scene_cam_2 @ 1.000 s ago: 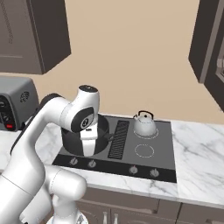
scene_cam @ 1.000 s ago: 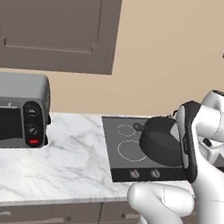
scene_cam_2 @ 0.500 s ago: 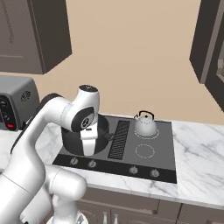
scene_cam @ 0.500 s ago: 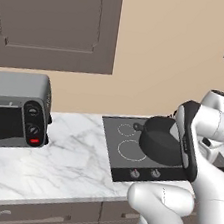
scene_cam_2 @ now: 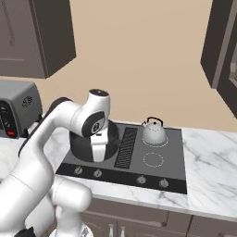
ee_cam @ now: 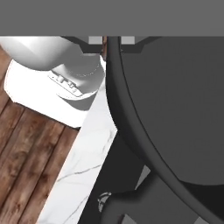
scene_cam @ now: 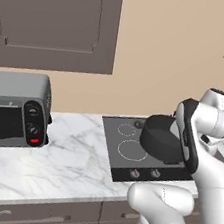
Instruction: Pick the kettle from the cabinet and place it on a stove burner. Then pick the pot from the counter and place it on another stove burner. Finally, turn both burners on.
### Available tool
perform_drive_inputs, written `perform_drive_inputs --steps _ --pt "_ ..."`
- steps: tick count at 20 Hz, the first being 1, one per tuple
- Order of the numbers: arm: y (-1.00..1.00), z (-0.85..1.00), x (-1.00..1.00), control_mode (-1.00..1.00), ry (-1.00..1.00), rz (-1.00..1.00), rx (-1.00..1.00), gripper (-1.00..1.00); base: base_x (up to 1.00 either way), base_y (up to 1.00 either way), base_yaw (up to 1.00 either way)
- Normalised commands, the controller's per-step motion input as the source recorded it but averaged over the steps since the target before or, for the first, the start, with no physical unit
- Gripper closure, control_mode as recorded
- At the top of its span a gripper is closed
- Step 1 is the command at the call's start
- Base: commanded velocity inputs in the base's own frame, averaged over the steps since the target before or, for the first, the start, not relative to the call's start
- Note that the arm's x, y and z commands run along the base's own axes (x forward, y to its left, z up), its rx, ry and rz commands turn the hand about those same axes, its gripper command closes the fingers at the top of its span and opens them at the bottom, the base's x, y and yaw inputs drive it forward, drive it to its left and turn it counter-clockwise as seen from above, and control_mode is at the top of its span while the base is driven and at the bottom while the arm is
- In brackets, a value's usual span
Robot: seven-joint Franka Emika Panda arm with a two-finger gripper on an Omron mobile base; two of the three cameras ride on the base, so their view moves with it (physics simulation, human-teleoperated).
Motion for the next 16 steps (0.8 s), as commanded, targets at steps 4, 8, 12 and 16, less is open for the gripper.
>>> perform_drive_inputs --steps 4,8,12,16 --pt "-0.33 0.0 0.44 -1.0 0.05 0.0 0.02 1.0 0.0 0.0 0.0" --pt "-0.58 -0.03 0.51 -1.0 0.01 0.0 0.0 1.0 0.0 0.0 0.0" --pt "-0.51 -0.1 0.47 -1.0 0.01 0.0 0.0 1.0 0.0 0.0 0.0" --pt "-0.42 -0.12 0.47 -1.0 0.03 0.0 0.0 1.0 0.0 0.0 0.0"
